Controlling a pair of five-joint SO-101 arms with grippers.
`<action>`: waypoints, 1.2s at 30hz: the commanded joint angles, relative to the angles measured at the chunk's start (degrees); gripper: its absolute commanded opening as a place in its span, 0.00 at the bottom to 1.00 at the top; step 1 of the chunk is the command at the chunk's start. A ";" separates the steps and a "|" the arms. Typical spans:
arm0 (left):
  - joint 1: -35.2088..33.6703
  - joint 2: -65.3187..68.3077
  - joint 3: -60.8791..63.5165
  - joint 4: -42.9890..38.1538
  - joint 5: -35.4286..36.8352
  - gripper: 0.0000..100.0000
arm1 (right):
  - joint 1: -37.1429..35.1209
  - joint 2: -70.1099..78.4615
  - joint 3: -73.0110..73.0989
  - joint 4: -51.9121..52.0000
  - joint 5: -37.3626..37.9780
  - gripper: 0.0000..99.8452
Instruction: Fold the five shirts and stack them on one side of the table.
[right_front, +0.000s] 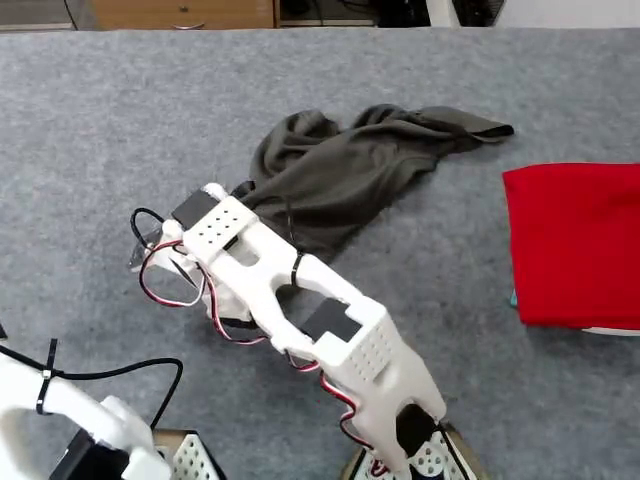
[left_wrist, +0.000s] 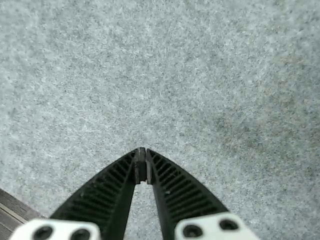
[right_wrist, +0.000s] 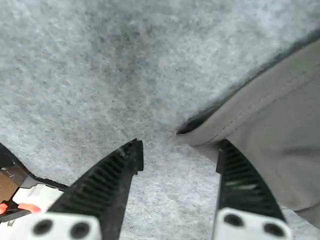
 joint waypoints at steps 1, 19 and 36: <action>0.00 -1.27 -0.88 -0.88 0.26 0.02 | 0.75 0.13 -1.71 0.79 -0.62 0.24; 0.00 -1.19 -0.88 -0.88 0.18 0.02 | 6.29 6.55 -2.51 -5.71 -0.18 0.22; -0.09 -1.54 -2.29 -0.79 0.18 0.02 | 13.67 2.59 -15.87 2.37 0.53 0.00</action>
